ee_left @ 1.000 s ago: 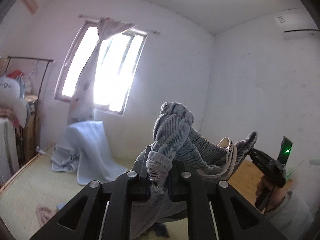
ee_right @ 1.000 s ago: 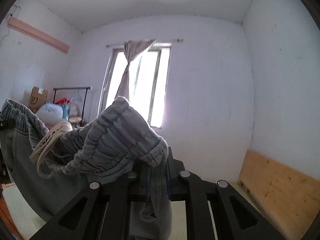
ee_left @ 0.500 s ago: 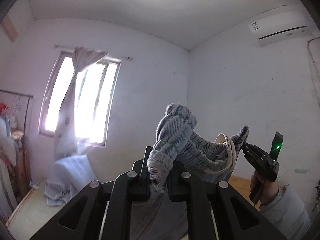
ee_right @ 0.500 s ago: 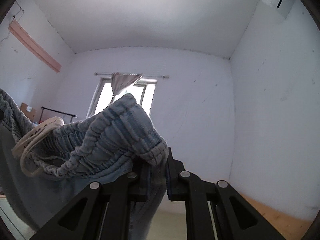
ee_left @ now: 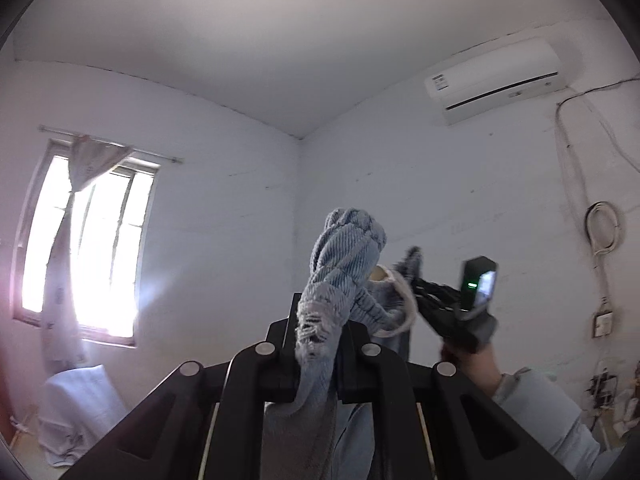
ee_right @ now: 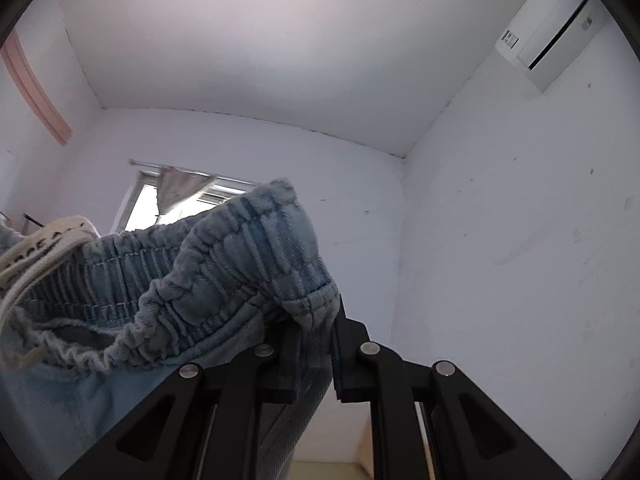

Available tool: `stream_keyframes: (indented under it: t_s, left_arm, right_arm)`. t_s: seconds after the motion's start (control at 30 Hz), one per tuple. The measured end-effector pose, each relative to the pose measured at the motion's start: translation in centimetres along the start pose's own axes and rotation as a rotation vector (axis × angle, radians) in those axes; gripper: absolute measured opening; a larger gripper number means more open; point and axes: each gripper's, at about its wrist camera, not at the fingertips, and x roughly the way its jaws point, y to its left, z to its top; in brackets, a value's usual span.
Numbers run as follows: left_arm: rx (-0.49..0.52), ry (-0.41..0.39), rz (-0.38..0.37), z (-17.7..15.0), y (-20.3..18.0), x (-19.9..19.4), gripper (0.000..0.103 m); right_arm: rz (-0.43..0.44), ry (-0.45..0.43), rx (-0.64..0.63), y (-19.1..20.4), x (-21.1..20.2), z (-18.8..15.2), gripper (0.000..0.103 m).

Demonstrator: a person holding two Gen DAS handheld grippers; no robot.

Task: Fold clothes
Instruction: 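Lift the sweatpants by the waistband with both tools high above the bed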

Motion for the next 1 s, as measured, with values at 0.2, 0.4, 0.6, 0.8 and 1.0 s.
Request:
stream_keyframes:
  t_s: [0.2, 0.4, 0.6, 0.8, 1.0]
  left_arm:
    - [-0.074, 0.021, -0.069, 0.0, -0.1, 2.8, 0.010]
    - [-0.152, 0.062, -0.019, -3.5, 5.6, 4.5, 0.010]
    - [-0.204, 0.123, 0.122, -8.4, 12.7, 1.8, 0.010]
    - [-0.229, 0.201, 0.317, -14.2, 20.3, -4.6, 0.010]
    - [-0.293, 0.276, 0.536, -20.9, 29.2, -12.8, 0.010]
  right_arm:
    - [-0.090, 0.043, -0.081, -1.0, 3.6, 1.9, 0.010]
    - [-0.109, 0.041, -0.096, 1.4, 7.5, 1.8, 0.010]
    - [-0.011, 0.063, -0.100, 11.6, 11.7, -2.7, 0.010]
    - [0.184, 0.141, -0.111, 26.6, 14.6, -9.7, 0.010]
    - [0.393, 0.225, -0.097, 44.6, 15.9, -17.3, 0.010]
